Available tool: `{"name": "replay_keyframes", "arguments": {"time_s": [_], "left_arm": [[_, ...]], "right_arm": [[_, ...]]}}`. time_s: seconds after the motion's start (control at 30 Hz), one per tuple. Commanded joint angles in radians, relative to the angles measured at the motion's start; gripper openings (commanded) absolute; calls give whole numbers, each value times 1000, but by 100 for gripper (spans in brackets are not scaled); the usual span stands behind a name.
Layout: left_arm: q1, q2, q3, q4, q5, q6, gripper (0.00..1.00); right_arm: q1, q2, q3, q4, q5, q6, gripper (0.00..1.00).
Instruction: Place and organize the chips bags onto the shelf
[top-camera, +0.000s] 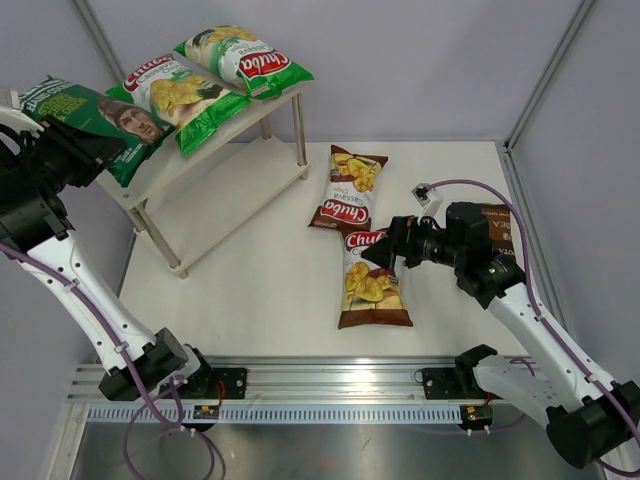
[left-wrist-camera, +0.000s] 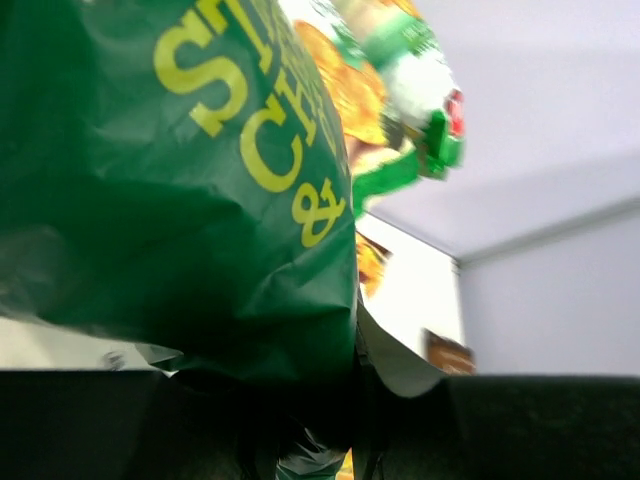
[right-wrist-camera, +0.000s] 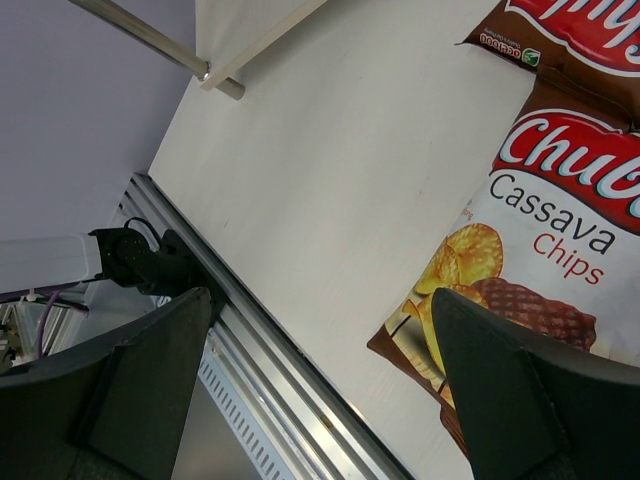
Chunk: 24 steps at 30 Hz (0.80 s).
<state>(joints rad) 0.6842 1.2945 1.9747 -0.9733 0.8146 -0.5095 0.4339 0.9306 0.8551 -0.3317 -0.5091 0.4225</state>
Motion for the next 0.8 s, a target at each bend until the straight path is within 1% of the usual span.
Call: {"name": "replay_keyframes", "arguments": {"time_s": [0.0,0.03,0.1,0.17,0.2,0.3,0.4,0.57,0.67,0.7,0.77], "left_arm": [[38,-20,-78,202,273,-107,18],[50,-18,-95,199,274,-107,17],[89,-30,-141,238,284,-136,21],[94,-20,-151,207,265,-109,23],[95,-3,-145,165,232,-77,23],[98,3,-139,134,207,-54,23],[98,-1,-139,160,225,-73,26],[98,-1,-171,182,253,-89,28],[101,6,-191,209,264,-113,33],[103,11,-195,206,259,-115,34],[107,26,-189,179,229,-104,40]], "right_arm": [[5,-6,61,-12,-16,-28,99],[5,-4,65,-16,-20,-28,99],[3,-3,71,-21,-23,-30,99],[3,1,79,-29,-23,-28,99],[3,1,79,-29,-26,-28,99],[3,2,78,-24,-26,-19,100],[5,11,81,-24,-26,-18,100],[5,28,97,-27,-43,-14,99],[3,37,99,-33,-46,-21,100],[3,39,98,-27,-45,-19,99],[3,43,91,-10,-51,-7,100]]}}
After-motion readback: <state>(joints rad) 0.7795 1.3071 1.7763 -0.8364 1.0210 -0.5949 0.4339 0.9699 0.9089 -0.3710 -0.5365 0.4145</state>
